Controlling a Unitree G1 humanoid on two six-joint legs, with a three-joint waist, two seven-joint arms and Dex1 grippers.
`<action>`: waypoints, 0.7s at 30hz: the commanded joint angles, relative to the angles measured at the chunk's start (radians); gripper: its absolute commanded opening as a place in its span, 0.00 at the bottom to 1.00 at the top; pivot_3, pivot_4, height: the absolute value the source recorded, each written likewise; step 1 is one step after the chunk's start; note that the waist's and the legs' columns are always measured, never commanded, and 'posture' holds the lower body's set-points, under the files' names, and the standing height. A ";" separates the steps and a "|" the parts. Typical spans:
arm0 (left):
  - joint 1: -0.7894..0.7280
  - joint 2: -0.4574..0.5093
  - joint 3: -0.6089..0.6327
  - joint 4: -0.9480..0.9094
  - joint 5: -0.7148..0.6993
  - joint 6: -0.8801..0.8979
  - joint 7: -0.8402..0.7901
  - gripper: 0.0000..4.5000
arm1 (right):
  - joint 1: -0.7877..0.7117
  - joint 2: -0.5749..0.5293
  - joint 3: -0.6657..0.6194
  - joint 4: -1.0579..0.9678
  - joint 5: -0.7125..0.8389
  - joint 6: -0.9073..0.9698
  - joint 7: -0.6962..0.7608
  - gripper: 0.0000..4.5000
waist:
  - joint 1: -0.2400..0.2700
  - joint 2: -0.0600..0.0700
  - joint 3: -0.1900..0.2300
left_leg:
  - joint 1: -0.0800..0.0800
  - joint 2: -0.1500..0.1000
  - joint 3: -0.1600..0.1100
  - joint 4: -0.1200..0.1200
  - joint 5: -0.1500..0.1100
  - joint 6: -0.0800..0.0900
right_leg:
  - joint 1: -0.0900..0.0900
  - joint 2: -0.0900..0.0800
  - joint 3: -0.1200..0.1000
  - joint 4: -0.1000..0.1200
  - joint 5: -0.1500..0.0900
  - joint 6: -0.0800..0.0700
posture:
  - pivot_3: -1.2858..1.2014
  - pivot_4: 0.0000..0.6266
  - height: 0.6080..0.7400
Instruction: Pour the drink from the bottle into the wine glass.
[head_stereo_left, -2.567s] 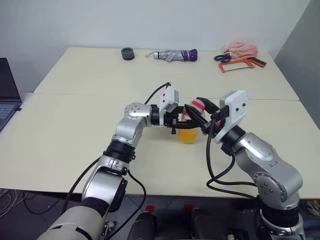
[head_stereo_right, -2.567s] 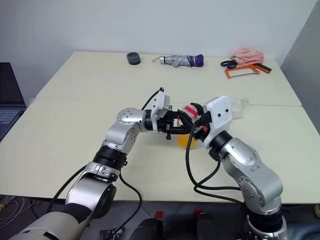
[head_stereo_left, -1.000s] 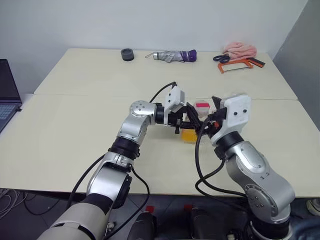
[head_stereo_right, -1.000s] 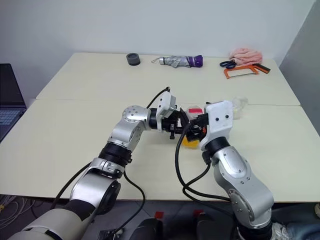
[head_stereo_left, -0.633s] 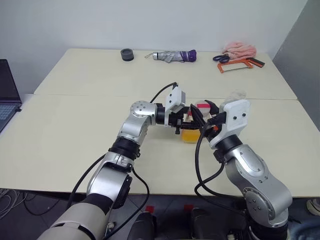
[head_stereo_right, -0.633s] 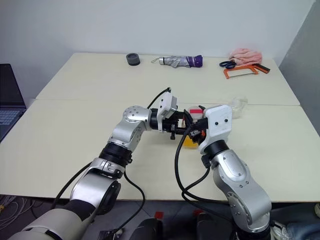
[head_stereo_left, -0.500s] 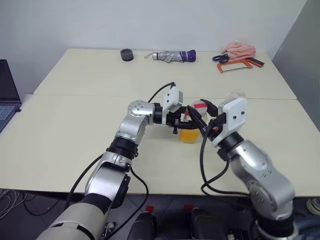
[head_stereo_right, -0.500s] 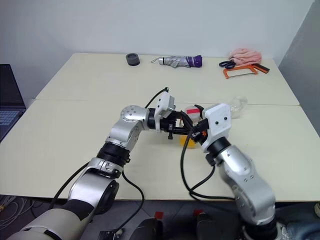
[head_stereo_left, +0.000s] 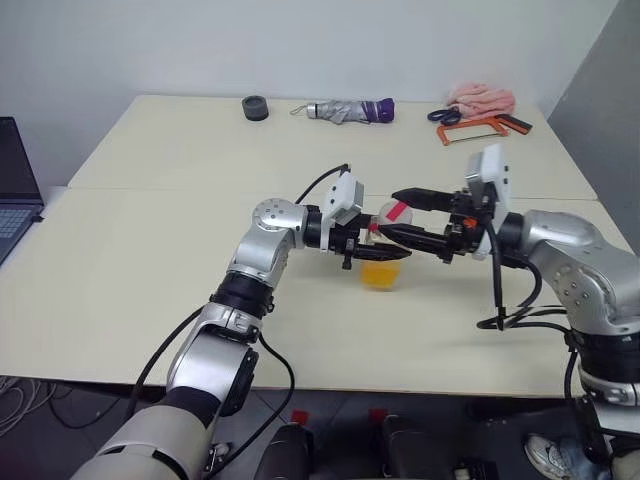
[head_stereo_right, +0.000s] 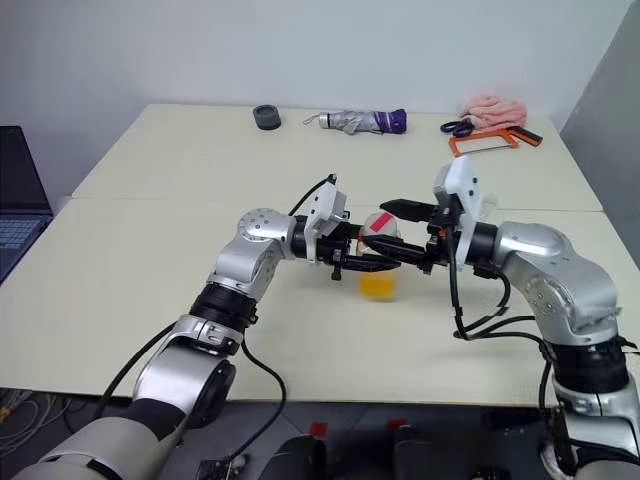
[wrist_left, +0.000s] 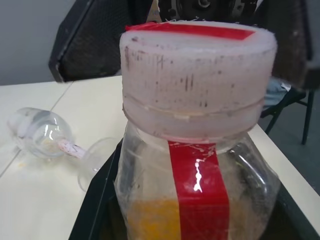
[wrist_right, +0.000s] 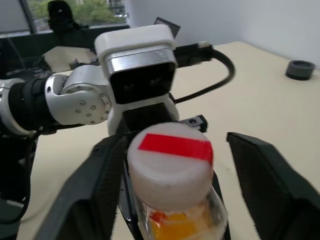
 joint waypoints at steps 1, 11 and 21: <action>0.004 0.006 0.016 -0.050 -0.022 0.004 0.009 0.39 | 0.072 0.010 -0.084 -0.196 0.079 0.031 -0.098 0.96 | 0.001 0.000 0.000 | 0.000 0.000 0.000 0.000 0.000 0.000 | 0.000 -0.001 0.000 0.000 0.000 0.000 | 0.52 0.24 1.00; -0.005 0.009 0.013 -0.034 -0.020 -0.005 0.005 0.39 | 0.105 0.123 0.135 -0.306 -0.197 -0.068 -0.360 0.96 | -0.003 0.000 0.000 | 0.001 -0.002 0.000 0.004 0.000 0.000 | 0.000 0.003 0.000 0.004 0.000 0.000 | 0.52 0.24 1.00; -0.009 0.004 0.011 -0.037 -0.018 -0.008 0.004 0.39 | 0.103 0.136 0.077 -0.237 -0.251 -0.096 -0.386 0.96 | -0.001 0.000 0.000 | 0.000 -0.001 0.000 0.005 0.000 0.000 | 0.000 0.002 0.000 0.004 0.000 0.000 | 0.52 0.24 1.00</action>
